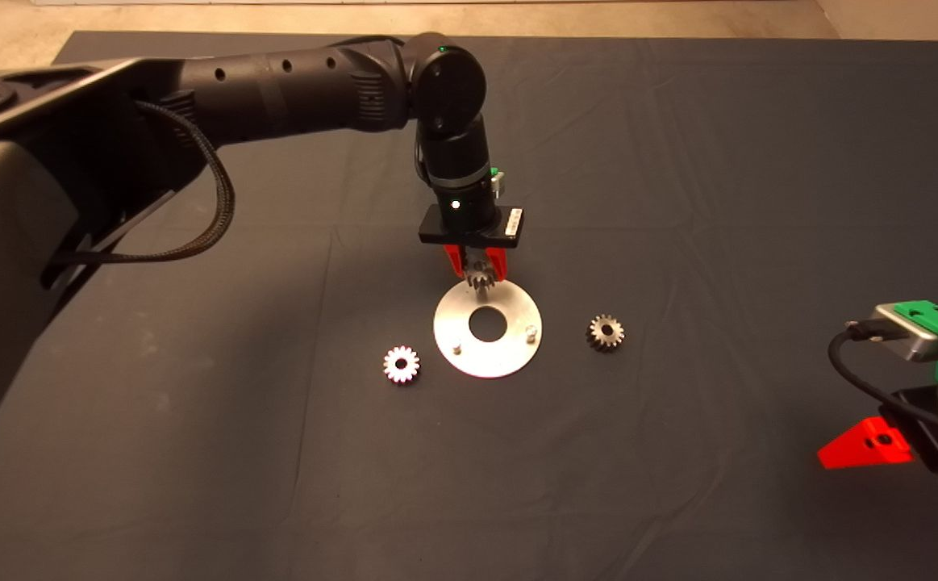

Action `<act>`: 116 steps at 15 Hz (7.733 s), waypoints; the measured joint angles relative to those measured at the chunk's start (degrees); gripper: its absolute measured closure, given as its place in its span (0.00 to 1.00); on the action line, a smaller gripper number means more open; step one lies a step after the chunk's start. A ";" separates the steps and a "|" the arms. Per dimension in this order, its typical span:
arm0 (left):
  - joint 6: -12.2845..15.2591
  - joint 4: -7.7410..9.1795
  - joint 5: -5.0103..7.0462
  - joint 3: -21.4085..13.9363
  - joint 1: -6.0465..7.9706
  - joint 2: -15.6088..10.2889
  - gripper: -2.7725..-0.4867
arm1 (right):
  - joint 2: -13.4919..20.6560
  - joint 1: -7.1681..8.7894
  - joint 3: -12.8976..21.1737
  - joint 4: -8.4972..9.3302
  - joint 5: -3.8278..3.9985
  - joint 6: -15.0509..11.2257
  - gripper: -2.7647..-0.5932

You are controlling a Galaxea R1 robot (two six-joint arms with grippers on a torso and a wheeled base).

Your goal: Install three planetary gears onto the carrier pins

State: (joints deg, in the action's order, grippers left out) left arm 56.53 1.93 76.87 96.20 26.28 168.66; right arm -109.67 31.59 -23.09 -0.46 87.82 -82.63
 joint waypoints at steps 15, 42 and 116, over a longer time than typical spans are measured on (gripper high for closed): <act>0.02 -1.11 -0.74 1.20 -0.05 0.26 0.82 | -0.01 0.00 0.00 0.00 0.00 0.00 0.02; -0.11 -5.88 0.02 -0.86 -0.10 0.37 0.82 | 0.16 0.00 0.00 0.00 0.00 0.00 0.02; 3.91 -15.23 4.33 -5.93 -1.80 0.55 0.83 | 0.33 0.00 0.00 0.00 0.00 0.00 0.02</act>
State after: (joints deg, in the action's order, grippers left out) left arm 60.44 -13.30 81.20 90.27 24.48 169.21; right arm -109.34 31.59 -23.09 -0.46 87.82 -82.63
